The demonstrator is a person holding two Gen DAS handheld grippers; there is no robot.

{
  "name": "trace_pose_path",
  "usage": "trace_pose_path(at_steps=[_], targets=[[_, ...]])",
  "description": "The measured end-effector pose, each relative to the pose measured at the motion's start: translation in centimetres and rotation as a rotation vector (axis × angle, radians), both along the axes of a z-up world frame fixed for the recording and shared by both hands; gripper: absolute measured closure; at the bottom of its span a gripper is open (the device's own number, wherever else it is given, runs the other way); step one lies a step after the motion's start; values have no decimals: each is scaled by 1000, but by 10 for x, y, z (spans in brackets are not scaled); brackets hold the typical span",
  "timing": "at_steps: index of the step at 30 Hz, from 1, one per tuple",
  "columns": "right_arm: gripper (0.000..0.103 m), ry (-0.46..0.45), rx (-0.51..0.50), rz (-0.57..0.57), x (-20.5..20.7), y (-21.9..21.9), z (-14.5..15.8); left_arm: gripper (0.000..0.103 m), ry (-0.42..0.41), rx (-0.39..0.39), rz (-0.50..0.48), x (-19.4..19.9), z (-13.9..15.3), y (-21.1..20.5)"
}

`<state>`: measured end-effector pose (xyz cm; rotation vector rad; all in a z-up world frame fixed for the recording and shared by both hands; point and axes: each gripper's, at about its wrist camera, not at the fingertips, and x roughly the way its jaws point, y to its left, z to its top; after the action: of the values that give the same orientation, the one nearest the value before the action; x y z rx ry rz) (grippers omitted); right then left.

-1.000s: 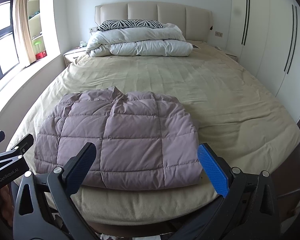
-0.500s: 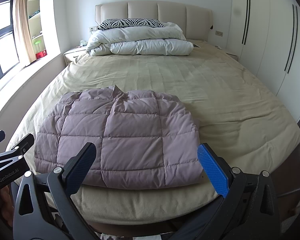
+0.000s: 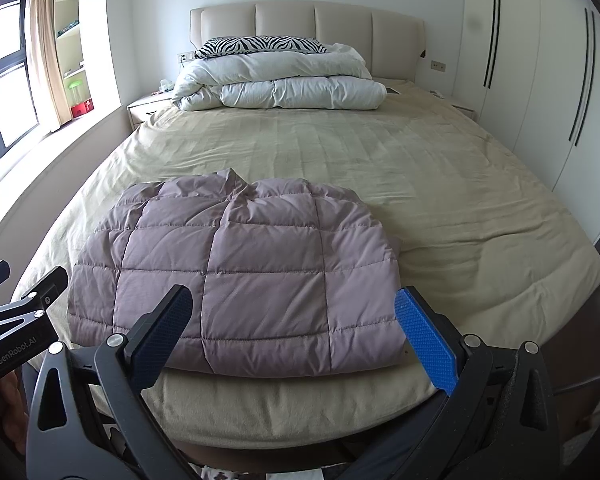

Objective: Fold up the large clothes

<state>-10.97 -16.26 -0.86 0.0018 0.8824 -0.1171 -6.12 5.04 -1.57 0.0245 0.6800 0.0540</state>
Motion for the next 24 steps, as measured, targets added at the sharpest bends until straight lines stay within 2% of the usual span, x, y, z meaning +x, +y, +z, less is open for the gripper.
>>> trace_pose_path(at_steps=[24], targets=[[0, 1, 2, 1, 0, -2, 0, 0, 1, 0, -1, -1, 2, 0]])
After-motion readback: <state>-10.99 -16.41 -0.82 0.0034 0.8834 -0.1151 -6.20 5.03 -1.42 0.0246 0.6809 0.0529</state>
